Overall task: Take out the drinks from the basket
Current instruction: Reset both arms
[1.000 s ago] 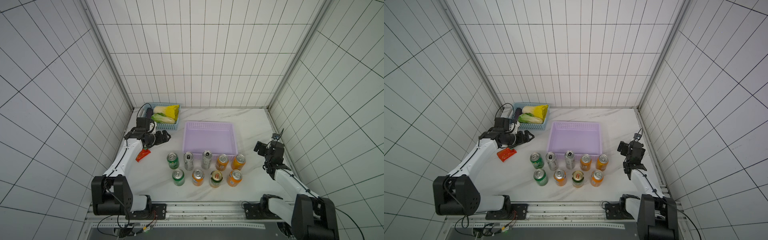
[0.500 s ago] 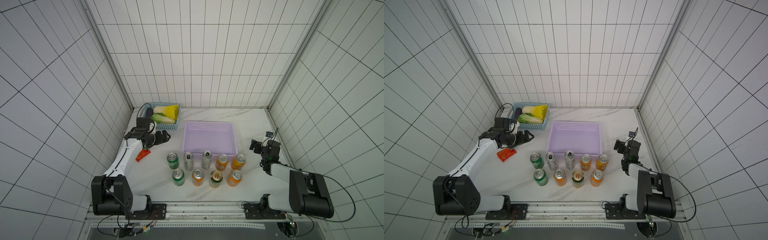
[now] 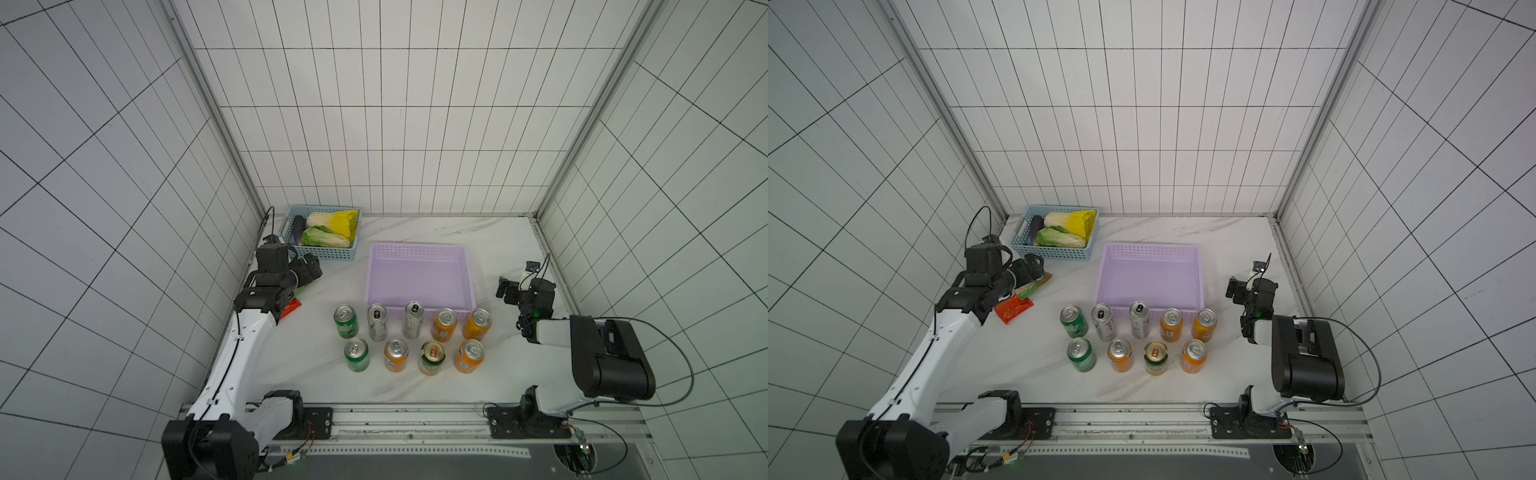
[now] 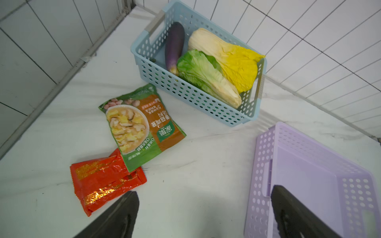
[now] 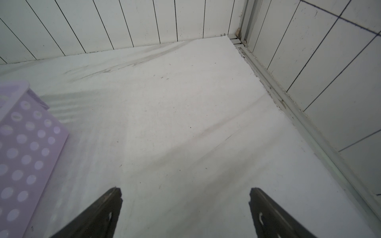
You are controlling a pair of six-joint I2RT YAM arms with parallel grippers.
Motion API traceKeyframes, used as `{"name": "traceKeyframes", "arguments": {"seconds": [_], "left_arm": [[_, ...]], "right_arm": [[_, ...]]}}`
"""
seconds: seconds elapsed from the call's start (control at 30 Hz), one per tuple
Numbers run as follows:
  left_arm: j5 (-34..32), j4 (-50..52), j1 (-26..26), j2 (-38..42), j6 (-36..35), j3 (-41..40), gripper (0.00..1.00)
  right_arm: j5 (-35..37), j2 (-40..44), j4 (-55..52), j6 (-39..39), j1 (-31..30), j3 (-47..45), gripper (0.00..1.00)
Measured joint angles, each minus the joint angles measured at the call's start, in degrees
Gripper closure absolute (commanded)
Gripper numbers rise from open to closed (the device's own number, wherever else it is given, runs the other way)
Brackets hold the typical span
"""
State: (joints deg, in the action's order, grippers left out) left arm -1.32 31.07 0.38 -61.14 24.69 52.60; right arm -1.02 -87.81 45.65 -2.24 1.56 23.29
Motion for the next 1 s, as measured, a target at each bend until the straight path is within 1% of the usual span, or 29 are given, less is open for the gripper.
{"name": "traceKeyframes", "arguments": {"seconds": [0.1, 0.2, 0.33, 0.5, 0.63, 0.73, 0.87, 1.0], "left_arm": [[-4.37, -7.65, 0.02, 2.10, 0.44, -6.01, 0.02], [-7.76, -14.40, 0.07, 2.58, -0.11, -10.91, 0.02], [-12.26, -21.90, 0.07, 2.58, -1.97, -15.37, 0.02], [-15.85, -33.14, 0.07, 1.57, -4.85, -21.57, 0.02], [-16.59, -41.35, 0.07, -1.55, -7.54, -26.43, 0.02], [-16.41, -46.62, 0.07, -4.04, -9.57, -28.61, 0.02], [-15.43, -54.10, 0.07, -7.76, -11.58, -29.97, 0.02], [-13.29, -61.77, 0.07, -13.09, -13.27, -30.45, 0.02]], "right_arm": [[-0.04, 0.00, 0.00, 0.09, 0.00, 0.11, 0.01], [-0.07, 0.00, -0.02, 0.09, 0.00, 0.11, 0.01], [-0.07, 0.00, -0.02, 0.11, 0.00, 0.11, 0.01], [-0.07, 0.00, -0.02, 0.11, 0.00, 0.11, 0.01], [-0.07, 0.00, -0.02, 0.11, 0.00, 0.11, 0.01], [-0.09, 0.00, -0.02, 0.11, 0.00, 0.13, 0.01], [-0.09, 0.00, -0.02, 0.11, 0.00, 0.13, 0.01], [-0.07, 0.00, -0.02, 0.11, 0.00, 0.13, 0.01]]}}
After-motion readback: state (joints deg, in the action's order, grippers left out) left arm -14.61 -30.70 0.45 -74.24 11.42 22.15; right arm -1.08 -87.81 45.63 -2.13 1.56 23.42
